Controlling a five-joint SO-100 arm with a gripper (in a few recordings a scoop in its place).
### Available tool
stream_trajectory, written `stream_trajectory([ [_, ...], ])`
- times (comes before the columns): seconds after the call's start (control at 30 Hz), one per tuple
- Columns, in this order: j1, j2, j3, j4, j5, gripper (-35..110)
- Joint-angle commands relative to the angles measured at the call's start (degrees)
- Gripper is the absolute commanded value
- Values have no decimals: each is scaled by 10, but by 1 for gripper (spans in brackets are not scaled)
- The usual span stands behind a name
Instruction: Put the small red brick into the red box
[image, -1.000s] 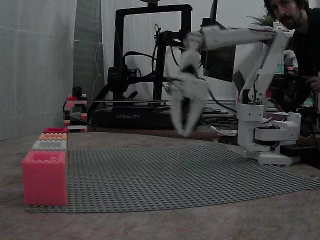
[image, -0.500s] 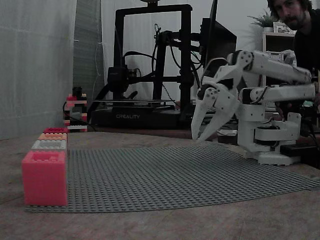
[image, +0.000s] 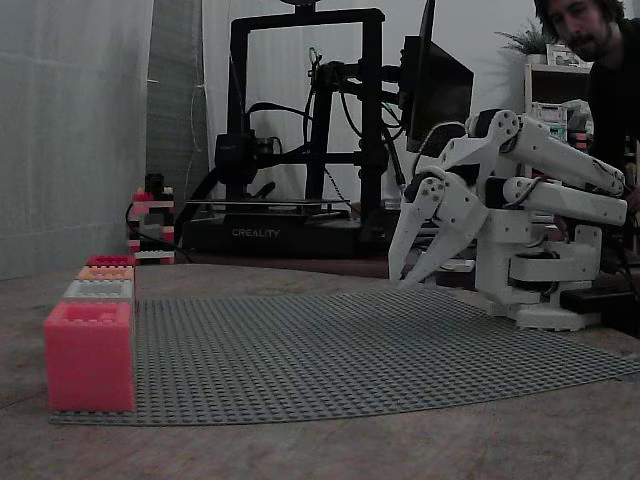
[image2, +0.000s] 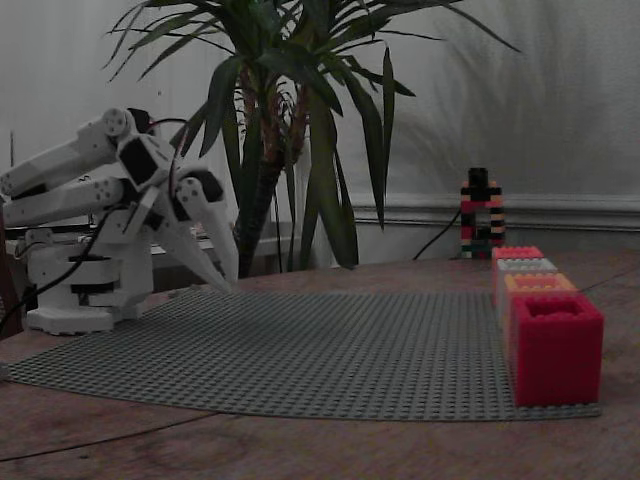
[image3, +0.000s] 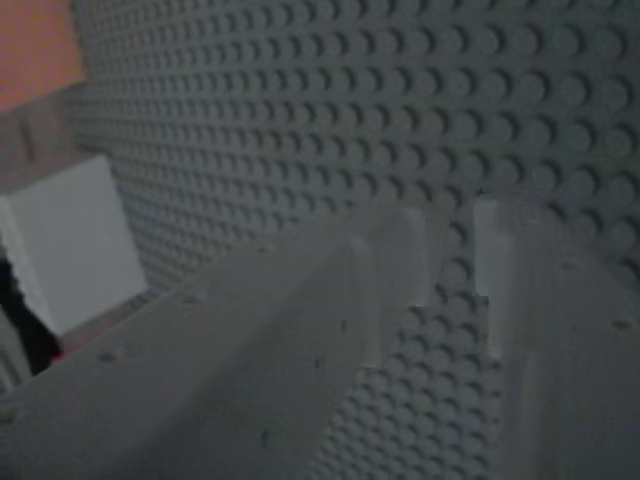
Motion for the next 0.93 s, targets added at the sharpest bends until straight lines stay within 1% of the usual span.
stream_trajectory([
  [0.0, -10, 7, -1, 11, 14, 0],
  [0.4, -10, 7, -1, 11, 18, 0],
  [0.9, -8, 7, -1, 11, 48, 0],
])
